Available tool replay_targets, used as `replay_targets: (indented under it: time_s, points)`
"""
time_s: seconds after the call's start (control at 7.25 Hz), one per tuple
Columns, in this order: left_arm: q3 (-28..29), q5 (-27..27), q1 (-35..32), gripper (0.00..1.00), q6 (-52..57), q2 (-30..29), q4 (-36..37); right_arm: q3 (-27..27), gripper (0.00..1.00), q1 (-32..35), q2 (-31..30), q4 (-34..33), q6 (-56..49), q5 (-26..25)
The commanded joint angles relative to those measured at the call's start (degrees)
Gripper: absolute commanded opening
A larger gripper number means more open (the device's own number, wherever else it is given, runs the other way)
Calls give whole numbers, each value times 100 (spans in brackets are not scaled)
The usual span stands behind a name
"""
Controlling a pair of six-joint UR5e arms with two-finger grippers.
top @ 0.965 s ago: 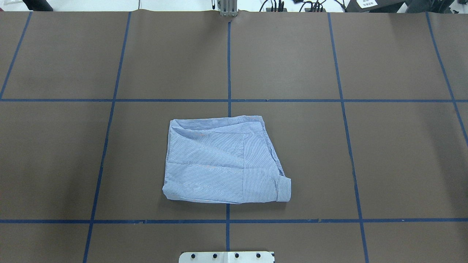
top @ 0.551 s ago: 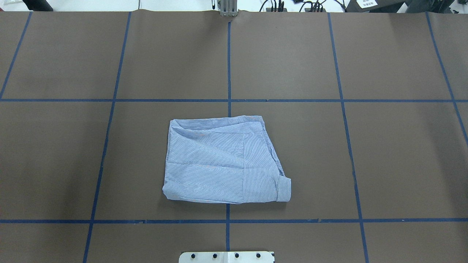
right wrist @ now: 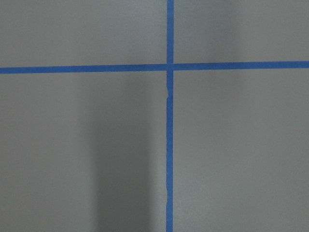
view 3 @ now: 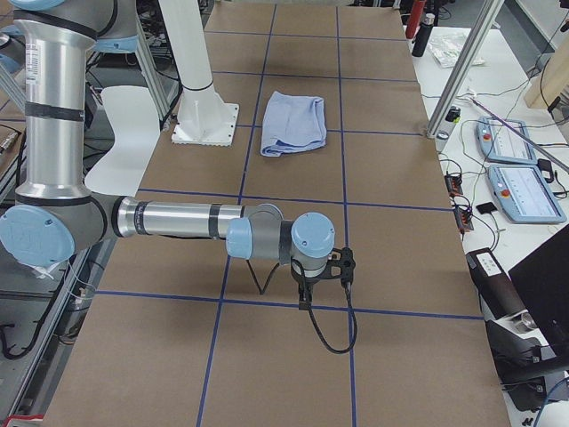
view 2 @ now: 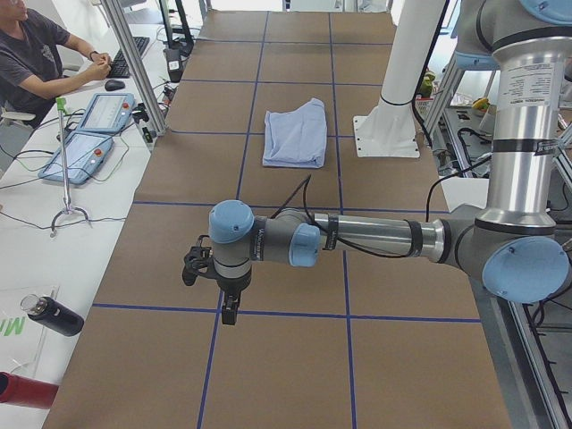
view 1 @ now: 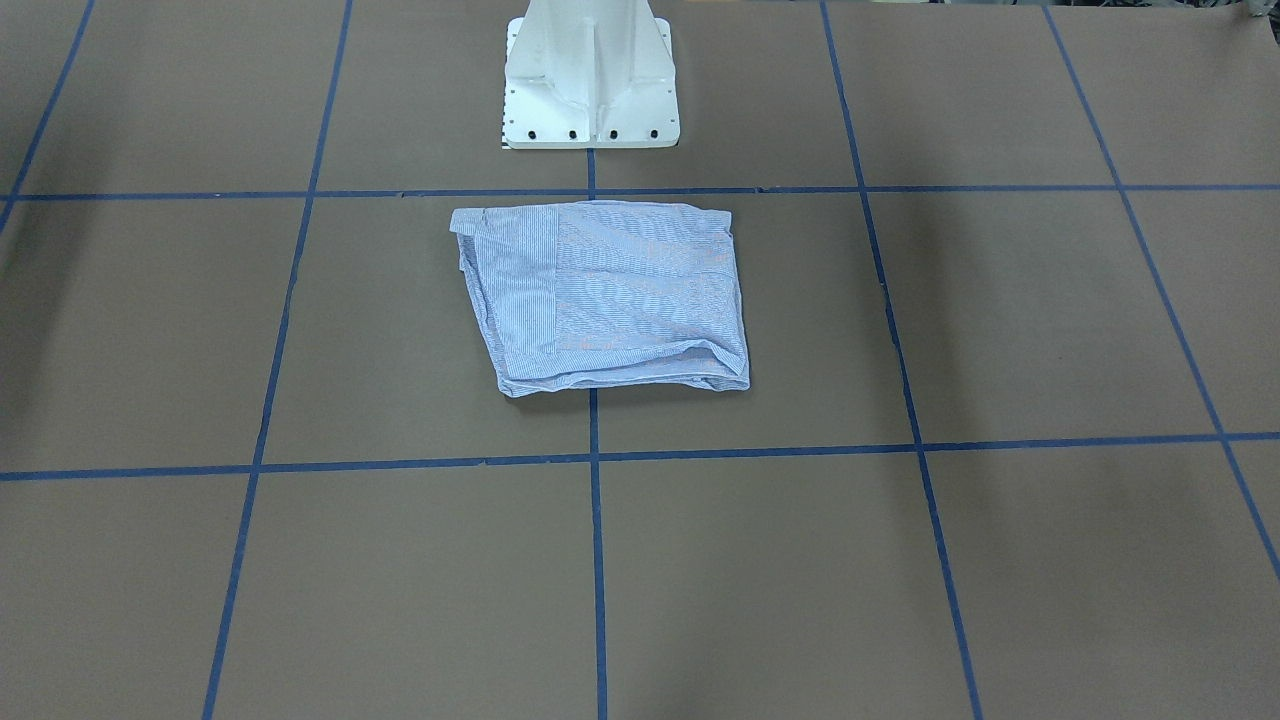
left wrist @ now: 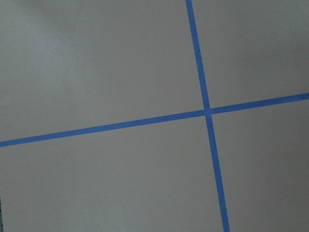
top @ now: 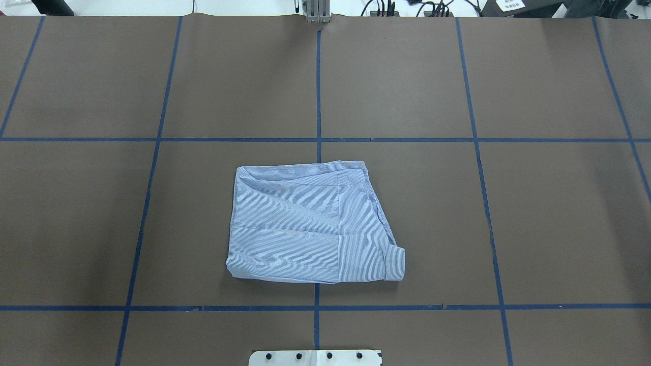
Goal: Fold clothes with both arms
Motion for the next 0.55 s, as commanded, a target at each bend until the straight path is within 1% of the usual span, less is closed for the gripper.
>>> replay_targets:
  time_s: [0.0, 0.41]
  points:
    - [0, 3, 6, 100, -49, -1, -8, -2, 100, 9, 4, -8, 9, -1]
    - [0, 3, -3, 100, -49, -9, -8, -29, 100, 0, 4, -26, 131, -2]
